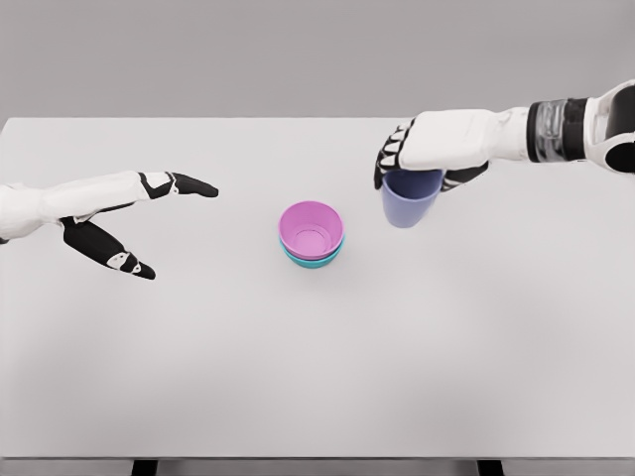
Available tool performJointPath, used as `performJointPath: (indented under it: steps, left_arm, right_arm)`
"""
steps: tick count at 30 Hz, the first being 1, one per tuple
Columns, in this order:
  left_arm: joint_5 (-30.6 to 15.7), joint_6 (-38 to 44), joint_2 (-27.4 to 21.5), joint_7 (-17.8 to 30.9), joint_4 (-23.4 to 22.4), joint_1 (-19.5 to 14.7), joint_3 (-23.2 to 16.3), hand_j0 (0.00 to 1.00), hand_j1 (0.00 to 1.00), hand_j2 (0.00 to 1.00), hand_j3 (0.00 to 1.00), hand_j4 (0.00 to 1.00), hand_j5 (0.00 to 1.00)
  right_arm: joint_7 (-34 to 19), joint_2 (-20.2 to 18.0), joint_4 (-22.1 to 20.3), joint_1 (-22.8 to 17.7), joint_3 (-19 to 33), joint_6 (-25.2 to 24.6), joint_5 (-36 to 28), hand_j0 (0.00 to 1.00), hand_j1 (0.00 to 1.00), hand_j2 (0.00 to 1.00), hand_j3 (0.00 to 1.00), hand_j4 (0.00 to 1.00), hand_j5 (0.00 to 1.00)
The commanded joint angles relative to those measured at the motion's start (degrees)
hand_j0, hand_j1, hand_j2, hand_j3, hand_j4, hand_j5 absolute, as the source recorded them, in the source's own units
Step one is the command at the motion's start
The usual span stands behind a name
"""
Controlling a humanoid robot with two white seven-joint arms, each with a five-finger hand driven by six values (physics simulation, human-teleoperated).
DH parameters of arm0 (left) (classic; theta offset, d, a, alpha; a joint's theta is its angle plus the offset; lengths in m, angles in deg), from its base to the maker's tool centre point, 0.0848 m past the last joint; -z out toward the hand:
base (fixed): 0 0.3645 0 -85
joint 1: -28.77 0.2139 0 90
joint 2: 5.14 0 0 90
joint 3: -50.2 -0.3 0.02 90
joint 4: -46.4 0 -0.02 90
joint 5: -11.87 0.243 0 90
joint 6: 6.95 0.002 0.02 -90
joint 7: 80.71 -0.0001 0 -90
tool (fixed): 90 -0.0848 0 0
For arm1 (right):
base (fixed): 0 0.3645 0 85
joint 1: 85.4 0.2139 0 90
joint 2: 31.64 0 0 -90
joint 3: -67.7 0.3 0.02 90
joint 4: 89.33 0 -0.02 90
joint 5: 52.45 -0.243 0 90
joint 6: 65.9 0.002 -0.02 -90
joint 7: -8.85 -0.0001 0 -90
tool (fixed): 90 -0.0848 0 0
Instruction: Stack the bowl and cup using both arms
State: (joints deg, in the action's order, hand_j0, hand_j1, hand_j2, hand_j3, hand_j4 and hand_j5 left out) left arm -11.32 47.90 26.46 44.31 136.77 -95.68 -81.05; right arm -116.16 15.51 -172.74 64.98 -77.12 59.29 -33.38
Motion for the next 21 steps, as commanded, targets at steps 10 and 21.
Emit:
performJointPath:
  steps: [10, 21]
  left_arm:
    - [-0.54, 0.15, -0.06, -0.02, 0.06, 0.00, 0.03, 1.00, 1.00, 1.00, 1.00, 1.00, 1.00]
    - [-0.54, 0.15, -0.06, -0.02, -0.02, 0.00, 0.11, 1.00, 1.00, 1.00, 1.00, 1.00, 1.00]
  right_arm:
    - [0.01, 4.27, -1.75, 0.44, 0.06, -0.19, -0.43, 0.52, 0.52, 0.52, 0.52, 0.52, 0.52]
    - [0.01, 10.16, -1.32, 0.79, -0.20, -0.19, -0.43, 0.52, 0.52, 0.52, 0.52, 0.52, 0.52]
